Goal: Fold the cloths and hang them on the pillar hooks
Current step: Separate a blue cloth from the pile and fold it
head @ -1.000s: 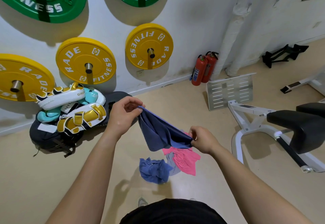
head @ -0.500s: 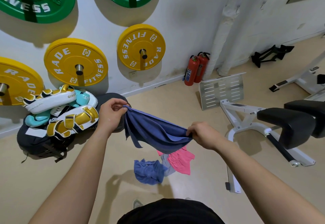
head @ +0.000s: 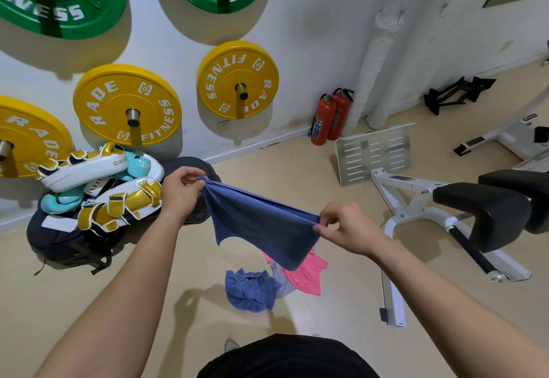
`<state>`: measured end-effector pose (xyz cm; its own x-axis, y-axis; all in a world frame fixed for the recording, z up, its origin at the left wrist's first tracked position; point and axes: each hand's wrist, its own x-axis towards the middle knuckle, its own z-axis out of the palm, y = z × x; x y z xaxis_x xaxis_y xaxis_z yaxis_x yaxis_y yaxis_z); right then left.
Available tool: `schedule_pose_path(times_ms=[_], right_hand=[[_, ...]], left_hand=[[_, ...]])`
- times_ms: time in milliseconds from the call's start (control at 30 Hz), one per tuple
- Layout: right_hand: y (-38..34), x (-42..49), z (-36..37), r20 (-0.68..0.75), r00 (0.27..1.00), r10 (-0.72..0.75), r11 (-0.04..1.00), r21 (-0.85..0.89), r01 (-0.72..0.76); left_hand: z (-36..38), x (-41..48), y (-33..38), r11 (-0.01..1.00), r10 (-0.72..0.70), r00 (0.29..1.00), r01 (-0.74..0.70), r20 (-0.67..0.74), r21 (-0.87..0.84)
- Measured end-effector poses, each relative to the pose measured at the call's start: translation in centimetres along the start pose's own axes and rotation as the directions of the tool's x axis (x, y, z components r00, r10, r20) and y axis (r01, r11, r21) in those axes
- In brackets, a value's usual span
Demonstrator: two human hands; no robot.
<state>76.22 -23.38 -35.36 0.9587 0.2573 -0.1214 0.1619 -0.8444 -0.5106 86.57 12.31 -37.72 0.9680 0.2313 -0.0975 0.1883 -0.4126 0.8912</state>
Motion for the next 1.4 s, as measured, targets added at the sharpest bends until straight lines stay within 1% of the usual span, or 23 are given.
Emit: schedule_pose_path(times_ms=[100,200,300,367,400,467,533,600,633,767,900,1000,1067,1133,1233,1300,1400], right_hand=[[0.3,0.4,-0.3,-0.131,0.989,0.069,0.996,0.059,-0.061],[0.5,1.1,-1.3,-0.18,0.978,0.109,0.992,0.075,-0.097],[1.0,2.3,-2.8,-0.185,0.979,0.084,0.996,-0.012,-0.087],[0.9,3.2,-4.2,-0.233,0.972,0.031,0.997,-0.067,-0.048],[0.6,3.6,-4.8,-0.267,0.964,0.009,0.997,-0.065,-0.028],[-0.3,4.5,-6.0,-0.325,0.946,-0.009,1.0,-0.011,0.006],[-1.2,5.3,-6.7,-0.36,0.933,0.012,0.998,0.068,0.014],[-2.1,6.1,-7.2,-0.383,0.922,0.057,0.99,0.141,-0.002],[-2.4,6.3,-7.3,-0.401,0.913,0.072,0.986,0.168,-0.003],[-3.2,7.0,-7.4,-0.458,0.886,0.074,0.98,0.199,0.021],[-3.6,7.4,-7.4,-0.48,0.87,0.111,0.973,0.23,0.003],[-3.5,7.8,-7.5,-0.49,0.863,0.123,0.974,0.228,-0.009],[-3.2,8.1,-7.6,-0.497,0.856,0.142,0.975,0.219,-0.035],[-2.6,8.2,-7.5,-0.496,0.848,0.187,0.971,0.224,-0.083],[-1.6,8.2,-7.3,-0.495,0.84,0.221,0.967,0.227,-0.121],[-0.7,7.9,-7.4,-0.48,0.845,0.235,0.965,0.223,-0.141],[1.0,7.3,-6.9,-0.41,0.874,0.26,0.963,0.174,-0.205]], left_hand=[[0.1,-0.1,-0.4,1.0,-0.016,1.0,0.016,0.007,0.01],[0.0,-0.5,-0.5,1.0,-0.003,1.0,0.002,0.014,0.03],[0.3,-0.9,-0.7,0.997,0.017,0.999,-0.02,0.039,0.079],[0.6,-1.5,-1.0,0.993,0.035,0.997,-0.043,0.072,0.113],[0.9,-1.9,-1.2,0.989,0.045,0.994,-0.059,0.101,0.135],[1.6,-2.9,-1.5,0.971,0.072,0.983,-0.107,0.169,0.214],[2.4,-4.0,-1.7,0.937,0.112,0.965,-0.182,0.237,0.298],[3.4,-4.8,-1.8,0.918,0.128,0.944,-0.229,0.304,0.325],[3.8,-5.2,-1.8,0.92,0.118,0.937,-0.228,0.329,0.319],[5.6,-6.8,-1.7,0.953,0.079,0.913,-0.187,0.4,0.237],[6.5,-7.7,-2.1,0.996,-0.065,0.898,0.03,0.435,0.088],[6.8,-8.6,-1.8,0.991,-0.1,0.873,0.133,0.478,-0.035],[7.0,-9.1,-1.8,0.986,-0.101,0.875,0.152,0.474,-0.071],[7.0,-9.4,-1.9,0.989,-0.09,0.891,0.131,0.445,-0.064],[6.4,-9.5,-2.3,0.999,0.013,0.927,-0.027,0.376,0.032],[5.3,-8.8,-2.5,0.984,0.087,0.949,-0.13,0.305,0.124],[3.0,-7.0,-2.3,0.961,0.144,0.975,-0.178,0.168,0.211]])
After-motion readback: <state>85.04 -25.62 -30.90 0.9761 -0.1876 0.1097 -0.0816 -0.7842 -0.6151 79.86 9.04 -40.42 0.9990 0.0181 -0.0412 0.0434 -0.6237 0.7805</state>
